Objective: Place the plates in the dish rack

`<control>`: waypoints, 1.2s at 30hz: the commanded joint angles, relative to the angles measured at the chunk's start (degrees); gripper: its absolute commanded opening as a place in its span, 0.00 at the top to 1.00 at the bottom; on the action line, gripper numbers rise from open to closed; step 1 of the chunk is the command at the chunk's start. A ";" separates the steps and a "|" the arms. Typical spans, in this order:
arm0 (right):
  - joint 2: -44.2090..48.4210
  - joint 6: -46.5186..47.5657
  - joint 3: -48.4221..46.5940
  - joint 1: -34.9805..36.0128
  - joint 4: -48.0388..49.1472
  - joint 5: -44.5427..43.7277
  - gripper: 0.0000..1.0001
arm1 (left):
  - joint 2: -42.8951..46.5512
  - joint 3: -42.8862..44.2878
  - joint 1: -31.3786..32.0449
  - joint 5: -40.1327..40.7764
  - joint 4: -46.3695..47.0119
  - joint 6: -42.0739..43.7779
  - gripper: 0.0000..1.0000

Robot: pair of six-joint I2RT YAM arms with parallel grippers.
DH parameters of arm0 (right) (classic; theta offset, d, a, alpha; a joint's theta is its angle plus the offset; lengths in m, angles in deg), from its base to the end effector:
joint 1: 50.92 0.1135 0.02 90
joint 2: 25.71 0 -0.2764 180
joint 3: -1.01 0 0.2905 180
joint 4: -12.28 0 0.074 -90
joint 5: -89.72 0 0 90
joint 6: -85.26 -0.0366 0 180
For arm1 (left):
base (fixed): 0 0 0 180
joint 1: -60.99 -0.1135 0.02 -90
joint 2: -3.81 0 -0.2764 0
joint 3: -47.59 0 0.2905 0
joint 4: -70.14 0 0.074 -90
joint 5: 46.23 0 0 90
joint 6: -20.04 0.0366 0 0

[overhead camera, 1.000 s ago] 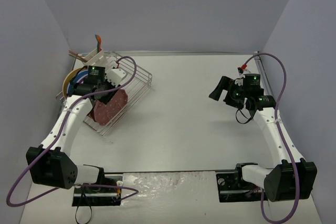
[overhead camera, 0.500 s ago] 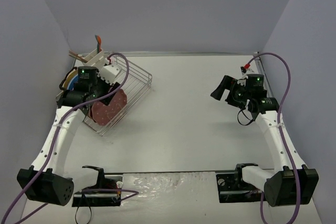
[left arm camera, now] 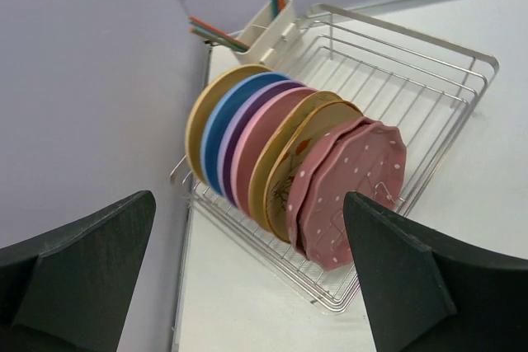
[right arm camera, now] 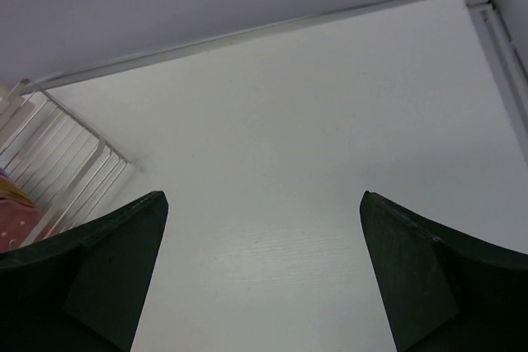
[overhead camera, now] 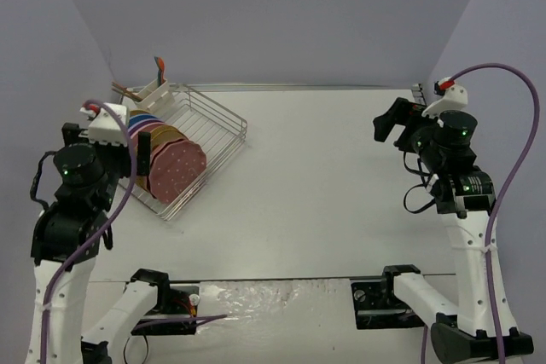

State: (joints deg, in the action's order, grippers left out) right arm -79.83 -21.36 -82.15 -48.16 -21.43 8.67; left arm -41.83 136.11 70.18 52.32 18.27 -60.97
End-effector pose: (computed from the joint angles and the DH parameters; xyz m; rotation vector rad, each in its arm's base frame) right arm 0.2212 0.0164 0.4695 0.0815 1.6635 0.3859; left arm 0.1474 -0.0183 0.4916 0.1637 1.7198 0.1263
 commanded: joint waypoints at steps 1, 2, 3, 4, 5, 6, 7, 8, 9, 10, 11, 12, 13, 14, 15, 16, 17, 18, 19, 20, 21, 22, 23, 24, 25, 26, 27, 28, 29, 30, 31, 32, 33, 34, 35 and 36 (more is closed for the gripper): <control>1.72 4.74 -5.75 3.08 -0.10 -12.31 0.00 | 4.72 1.14 -0.14 9.98 -1.90 -7.70 0.03; 2.36 5.25 -6.94 4.76 -0.25 -15.31 0.00 | 5.68 0.70 -0.14 10.63 -2.57 -9.15 0.03; 2.90 5.94 -7.64 6.25 -0.20 -17.54 0.00 | 6.81 0.55 -0.14 11.23 -3.56 -10.93 0.03; 3.53 6.51 -8.38 7.29 -0.18 -18.81 0.00 | 7.87 0.40 -0.14 11.62 -4.55 -11.92 0.03; 4.17 6.86 -8.91 8.26 -0.18 -19.71 0.00 | 8.63 0.22 -0.11 11.75 -5.43 -12.33 0.03; 4.70 7.12 -9.11 9.55 -0.18 -20.98 0.00 | 9.25 -0.01 -0.06 11.76 -6.09 -12.72 0.03; 5.07 7.54 -9.22 10.68 -0.18 -22.00 0.00 | 10.74 -0.33 -0.11 11.82 -6.52 -12.99 0.03; 5.70 8.12 -9.12 11.58 -0.14 -22.92 0.00 | 11.88 -0.59 -0.14 11.95 -6.87 -13.30 0.03; 6.46 8.71 -8.81 12.47 -0.09 -24.03 0.00 | 12.98 -0.87 -0.14 12.16 -7.22 -13.54 0.03; 7.04 9.05 -8.42 13.88 -0.09 -25.82 0.00 | 14.72 -1.30 -0.14 12.35 -7.75 -13.50 0.03; 7.90 9.47 -7.85 15.02 -0.11 -27.15 0.00 | 16.13 -1.40 -0.14 12.64 -8.58 -13.64 0.03; 9.06 9.98 -7.08 15.88 -0.15 -27.97 0.00 | 17.19 -1.14 -0.14 13.02 -9.74 -13.98 0.03; 10.16 10.43 -6.13 16.67 -0.16 -28.68 0.00 | 18.13 -0.87 -0.14 13.33 -10.84 -14.33 0.03; 11.08 10.68 -4.74 17.20 -0.09 -28.95 0.00 | 18.67 -0.59 -0.14 13.34 -11.78 -14.68 0.03; 12.18 10.81 -4.05 17.76 -0.10 -29.21 0.00 | 19.28 -0.28 -0.14 13.35 -12.95 -15.13 0.03; 13.42 10.77 -3.42 18.43 -0.15 -29.48 0.00 | 20.22 -0.15 -0.14 13.44 -14.24 -15.98 0.03; 14.70 10.73 -2.72 19.02 -0.18 -29.69 0.00 | 21.11 -0.09 -0.14 13.26 -15.43 -16.68 0.03; 15.93 10.69 -1.91 19.38 -0.18 -29.69 0.00 | 21.98 -0.24 -0.14 12.38 -16.24 -16.97 0.03; 16.67 10.48 -1.54 19.80 -0.18 -29.69 0.00 | 23.23 -0.35 -0.14 11.96 -16.87 -17.34 0.03; 17.21 10.30 -1.25 20.19 -0.15 -29.69 0.00 | 24.15 -0.40 -0.14 11.68 -17.50 -17.56 0.03; 17.57 10.15 -1.05 20.55 -0.10 -29.69 0.00 | 24.78 -0.40 -0.14 11.52 -18.12 -17.67 0.03; 17.79 10.12 -0.94 20.83 -0.09 -29.69 0.00 | 25.25 -0.40 -0.07 11.56 -18.66 -18.05 0.03; 17.78 10.00 -0.80 21.15 -0.09 -29.80 0.00 | 25.71 -0.36 -0.01 11.62 -19.33 -18.28 0.03; 17.73 9.86 -0.66 21.47 -0.09 -29.94 0.00 | 26.18 -0.31 0.03 11.66 -20.03 -18.47 0.03; 17.67 9.86 -0.59 21.75 -0.09 -30.02 0.00 | 26.41 -0.11 0.04 11.67 -20.66 -18.61 0.03; 17.64 9.80 -0.52 22.00 0.01 -30.04 0.00 | 26.53 0.00 -0.01 11.67 -21.07 -18.86 0.03; 17.69 9.79 -0.46 22.28 0.11 -30.21 0.00 | 26.61 0.09 -0.05 11.67 -21.44 -19.01 0.03; 17.79 9.84 -0.41 22.61 0.15 -30.54 0.00 | 26.71 0.19 -0.05 11.67 -21.87 -19.01 0.03; 17.90 9.93 -0.31 22.80 0.25 -30.73 0.00 | 26.78 0.30 -0.05 11.63 -22.28 -18.97 0.03; 18.01 10.05 -0.20 22.94 0.34 -30.84 0.00 | 26.83 0.39 -0.04 11.57 -22.66 -18.93 0.03; 18.09 10.22 -0.12 23.24 0.35 -30.93 0.00 | 26.83 0.39 0.00 11.53 -22.87 -18.97 0.03; 18.18 10.39 -0.04 23.52 0.35 -31.01 0.00 | 26.83 0.40 0.03 11.48 -23.09 -19.01 0.03; 18.27 10.54 0.01 23.62 0.40 -31.06 0.00 | 26.83 0.45 -0.01 11.33 -23.48 -19.06 0.03; 18.35 10.67 0.07 23.74 0.43 -31.14 0.00 | 26.83 0.46 -0.05 11.23 -23.81 -19.17 0.03; 18.40 10.79 0.15 23.89 0.43 -31.29 0.00 | 26.83 0.36 -0.05 11.21 -23.98 -19.36 0.03; 18.61 11.01 0.23 23.96 0.44 -31.37 0.00 | 26.83 0.21 -0.05 11.12 -24.13 -19.36 0.03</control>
State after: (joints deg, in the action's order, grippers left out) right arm -61.11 -11.85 -82.09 -24.94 -25.25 -20.60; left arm -13.51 134.82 70.18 64.11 -6.16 -79.22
